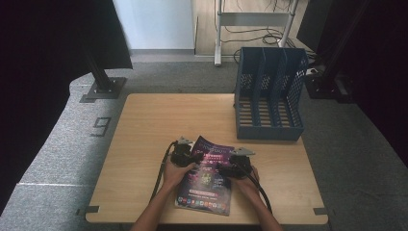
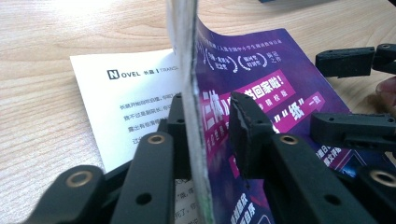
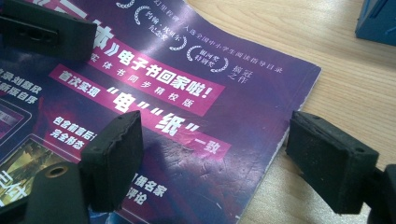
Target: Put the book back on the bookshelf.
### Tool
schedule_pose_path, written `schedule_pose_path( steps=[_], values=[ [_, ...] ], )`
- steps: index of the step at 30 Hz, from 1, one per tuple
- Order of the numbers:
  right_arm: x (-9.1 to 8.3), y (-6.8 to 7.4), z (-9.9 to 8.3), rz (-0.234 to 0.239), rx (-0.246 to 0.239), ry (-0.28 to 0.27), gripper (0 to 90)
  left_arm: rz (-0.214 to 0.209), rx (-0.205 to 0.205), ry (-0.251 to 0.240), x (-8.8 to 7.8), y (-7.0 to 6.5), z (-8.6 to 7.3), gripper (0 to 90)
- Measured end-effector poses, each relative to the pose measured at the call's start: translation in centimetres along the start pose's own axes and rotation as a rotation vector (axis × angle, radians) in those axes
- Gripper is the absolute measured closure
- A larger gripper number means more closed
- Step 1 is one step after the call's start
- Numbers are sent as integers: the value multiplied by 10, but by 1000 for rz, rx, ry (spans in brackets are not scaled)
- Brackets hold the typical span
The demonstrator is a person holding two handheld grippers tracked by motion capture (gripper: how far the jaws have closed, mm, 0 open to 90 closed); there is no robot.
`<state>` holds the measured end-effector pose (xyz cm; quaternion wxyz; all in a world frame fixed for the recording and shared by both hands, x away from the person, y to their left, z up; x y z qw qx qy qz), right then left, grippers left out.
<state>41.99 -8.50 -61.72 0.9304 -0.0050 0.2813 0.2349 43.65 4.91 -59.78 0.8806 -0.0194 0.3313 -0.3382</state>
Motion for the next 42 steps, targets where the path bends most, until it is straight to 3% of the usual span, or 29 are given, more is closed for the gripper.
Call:
schedule_pose_path(
  steps=[11, 24, 42],
  values=[
    [0, 0, 0, 3, -1, 0, 187, -14, 4, -7, -1, -2, 0, 795],
    [-1, 0, 0, 6, 0, 0, 191, -41, 7, -55, -8, -8, 7, 864],
    [-7, -7, 5, 28, 50, -23, 194, -71, 76, -148, -25, -27, 21, 869]
  ],
)
Point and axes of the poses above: each handheld gripper's, and its own axes: x roughly forward along the jaws, z roughly out of its top, y roughly to its left, the point moved 10 cm from there along x, roughly forward along the jaws, and after that the axes turned 8 degrees about -y, right-handed, at the moved point
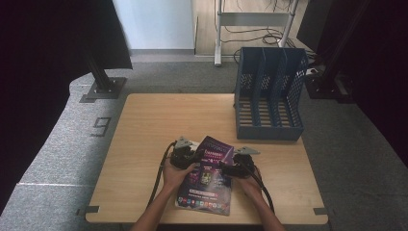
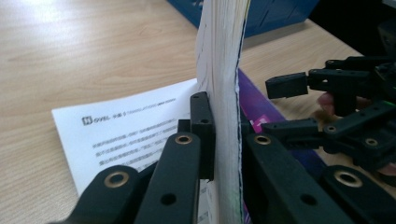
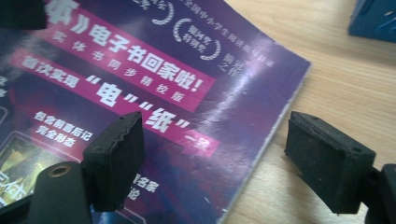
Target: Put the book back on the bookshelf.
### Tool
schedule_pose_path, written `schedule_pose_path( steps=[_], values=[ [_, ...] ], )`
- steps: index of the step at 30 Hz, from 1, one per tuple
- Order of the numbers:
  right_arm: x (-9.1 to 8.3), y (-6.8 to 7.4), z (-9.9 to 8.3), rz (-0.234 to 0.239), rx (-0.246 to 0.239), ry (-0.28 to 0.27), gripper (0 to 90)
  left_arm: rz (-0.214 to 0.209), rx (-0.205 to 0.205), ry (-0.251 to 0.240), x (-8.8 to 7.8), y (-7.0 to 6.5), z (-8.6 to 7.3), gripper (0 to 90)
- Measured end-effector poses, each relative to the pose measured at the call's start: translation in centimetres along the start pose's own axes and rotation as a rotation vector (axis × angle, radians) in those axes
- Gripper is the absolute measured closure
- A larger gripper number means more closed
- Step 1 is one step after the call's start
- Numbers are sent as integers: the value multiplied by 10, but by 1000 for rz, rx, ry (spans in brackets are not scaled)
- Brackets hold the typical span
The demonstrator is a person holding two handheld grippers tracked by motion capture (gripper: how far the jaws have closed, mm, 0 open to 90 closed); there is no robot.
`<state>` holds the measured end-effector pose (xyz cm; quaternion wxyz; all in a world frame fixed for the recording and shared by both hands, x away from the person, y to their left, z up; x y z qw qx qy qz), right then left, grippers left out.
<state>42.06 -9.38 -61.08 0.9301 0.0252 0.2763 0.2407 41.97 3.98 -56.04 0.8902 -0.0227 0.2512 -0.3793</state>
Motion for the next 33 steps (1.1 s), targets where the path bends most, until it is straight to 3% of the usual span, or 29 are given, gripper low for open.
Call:
schedule_pose_path(
  steps=[7, 27, 33],
  values=[
    [-8, -1, 10, 16, 11, -45, 193, -7, 13, -42, -7, -6, 8, 870],
    [-12, -3, 16, 32, 5, -67, 192, -25, -7, -40, -14, -8, 13, 867],
    [-16, -3, 21, 47, 14, -85, 191, -41, 12, -52, -16, -14, 19, 867]
  ],
)
Point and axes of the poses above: each handheld gripper's, and its own axes: x roughly forward along the jaws, z roughly out of its top, y roughly to its left, the point moved 10 cm from there along x, roughly forward along the jaws, and after that the axes turned 8 degrees about -y, right-handed, at the moved point
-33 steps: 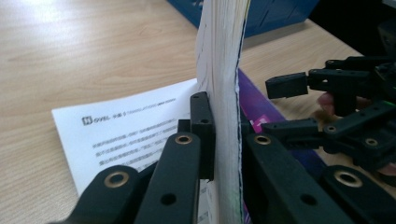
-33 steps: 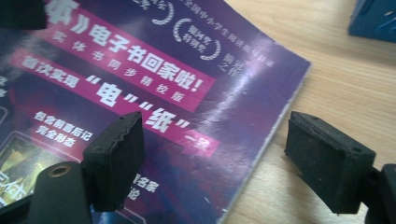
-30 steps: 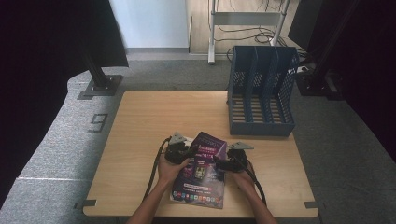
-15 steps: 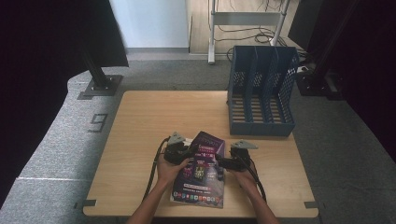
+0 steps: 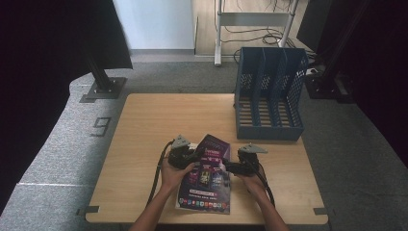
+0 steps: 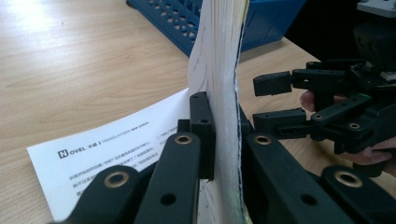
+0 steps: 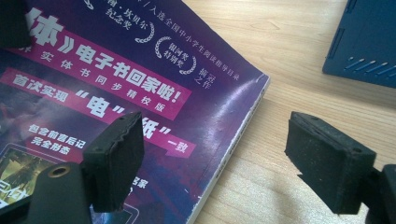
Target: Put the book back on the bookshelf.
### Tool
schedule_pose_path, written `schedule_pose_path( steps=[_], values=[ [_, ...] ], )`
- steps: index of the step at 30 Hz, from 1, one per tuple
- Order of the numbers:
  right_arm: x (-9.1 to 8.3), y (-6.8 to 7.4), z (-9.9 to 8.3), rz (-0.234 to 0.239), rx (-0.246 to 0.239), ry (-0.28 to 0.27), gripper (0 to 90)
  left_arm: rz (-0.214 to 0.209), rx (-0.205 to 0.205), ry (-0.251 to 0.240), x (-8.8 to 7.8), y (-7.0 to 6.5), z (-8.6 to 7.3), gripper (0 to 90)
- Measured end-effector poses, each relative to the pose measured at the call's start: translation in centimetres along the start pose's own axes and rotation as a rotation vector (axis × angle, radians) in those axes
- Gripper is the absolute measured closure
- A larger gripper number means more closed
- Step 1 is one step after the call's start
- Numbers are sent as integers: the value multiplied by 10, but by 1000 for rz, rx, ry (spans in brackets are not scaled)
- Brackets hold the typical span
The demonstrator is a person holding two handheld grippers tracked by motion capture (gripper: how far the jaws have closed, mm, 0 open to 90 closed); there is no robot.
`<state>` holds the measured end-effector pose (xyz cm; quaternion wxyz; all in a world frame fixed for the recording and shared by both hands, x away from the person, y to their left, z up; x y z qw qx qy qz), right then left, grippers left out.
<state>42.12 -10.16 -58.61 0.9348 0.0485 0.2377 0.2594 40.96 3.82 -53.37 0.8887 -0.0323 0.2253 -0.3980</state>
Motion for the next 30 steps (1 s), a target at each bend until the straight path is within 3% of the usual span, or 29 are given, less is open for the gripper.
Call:
schedule_pose_path(
  steps=[11, 30],
  values=[
    [-4, -3, 5, 11, 1, -15, 189, -28, 5, -42, -7, -8, 9, 867],
    [-7, -1, 9, 31, 12, -21, 189, -64, 41, -57, -13, -21, 22, 868]
  ],
)
Point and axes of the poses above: each handheld gripper's, and its own axes: x roughly forward along the jaws, z roughly out of its top, y roughly to its left, the point moved 10 cm from there along x, roughly forward along the jaws, and after that the axes turned 8 degrees about -y, right-handed, at the moved point
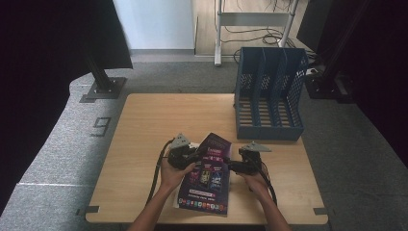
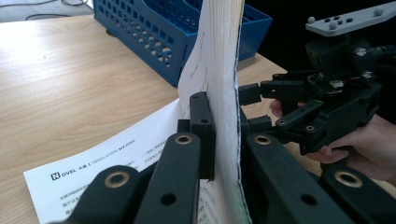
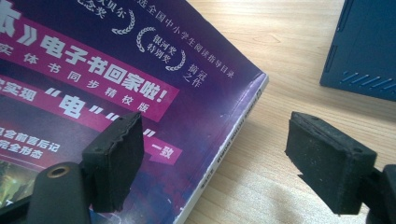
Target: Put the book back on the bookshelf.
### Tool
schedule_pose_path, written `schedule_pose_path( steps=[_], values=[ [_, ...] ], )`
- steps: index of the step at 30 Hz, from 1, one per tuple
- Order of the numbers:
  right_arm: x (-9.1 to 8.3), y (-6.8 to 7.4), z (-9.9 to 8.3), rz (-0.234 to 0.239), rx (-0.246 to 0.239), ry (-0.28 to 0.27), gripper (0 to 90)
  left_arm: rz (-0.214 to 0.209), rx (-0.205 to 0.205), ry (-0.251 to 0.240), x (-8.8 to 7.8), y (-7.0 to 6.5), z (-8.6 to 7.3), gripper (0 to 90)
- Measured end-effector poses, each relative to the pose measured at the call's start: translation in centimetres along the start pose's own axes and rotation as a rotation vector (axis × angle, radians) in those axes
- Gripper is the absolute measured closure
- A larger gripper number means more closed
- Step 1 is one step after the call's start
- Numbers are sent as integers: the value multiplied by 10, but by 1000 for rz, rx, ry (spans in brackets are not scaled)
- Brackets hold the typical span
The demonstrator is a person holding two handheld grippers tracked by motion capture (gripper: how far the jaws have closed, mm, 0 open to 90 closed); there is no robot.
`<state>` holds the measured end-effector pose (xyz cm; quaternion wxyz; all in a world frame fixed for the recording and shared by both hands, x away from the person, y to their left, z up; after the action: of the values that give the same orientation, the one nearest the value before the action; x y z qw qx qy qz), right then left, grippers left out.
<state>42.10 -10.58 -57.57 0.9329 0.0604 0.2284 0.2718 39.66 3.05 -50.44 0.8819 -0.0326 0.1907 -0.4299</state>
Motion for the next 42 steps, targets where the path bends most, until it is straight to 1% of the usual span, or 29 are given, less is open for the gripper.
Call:
schedule_pose_path(
  steps=[7, 13, 16, 18, 19, 20, 21, 26, 28, 34, 36, 37, 38, 41, 42],
  values=[
    [0, 3, 1, 24, 8, -5, 189, -16, 12, -22, -5, -6, 6, 867],
    [0, 7, 2, 50, 10, -11, 189, -27, 10, -31, -5, -9, 7, 867],
    [3, 8, 0, 63, 13, -3, 189, -32, 8, -34, -5, -9, 7, 867],
    [6, 8, -4, 72, 24, 10, 186, -35, 10, -40, -6, -10, 8, 867],
    [6, 8, -4, 72, 24, 10, 186, -35, 10, -40, -6, -10, 8, 867],
    [7, 9, -4, 90, 44, 8, 183, -37, 16, -45, -7, -11, 10, 867],
    [7, 9, -4, 97, 50, 4, 182, -38, 19, -48, -8, -12, 11, 866],
    [7, 12, -3, 121, 68, 0, 178, -46, 18, -55, -8, -13, 13, 866],
    [9, 14, -5, 139, 77, 6, 170, -49, 15, -54, -7, -13, 12, 866],
    [10, 15, -6, 134, 75, 13, 167, -47, 10, -53, -6, -11, 10, 865],
    [8, 17, -3, 152, 76, 0, 193, -45, -4, -56, -7, -9, 9, 864],
    [8, 17, -3, 152, 76, 0, 193, -45, -4, -56, -7, -9, 9, 864],
    [8, 18, -3, 146, 71, 1, 194, -47, -14, -64, -8, -9, 10, 865],
    [10, 16, -6, 139, 72, 17, 170, -52, -15, -76, -10, -10, 12, 865],
    [10, 16, -7, 158, 110, 19, 163, -54, -6, -83, -12, -11, 14, 865]
  ],
)
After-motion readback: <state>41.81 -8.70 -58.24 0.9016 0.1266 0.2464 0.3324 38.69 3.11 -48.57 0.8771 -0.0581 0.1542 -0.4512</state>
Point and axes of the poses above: each handheld gripper's, and its own axes: x roughly forward along the jaws, z roughly out of its top, y roughly to its left, the point moved 10 cm from there along x, roughly forward along the jaws, and after that the axes turned 8 degrees about -y, right-handed, at the moved point
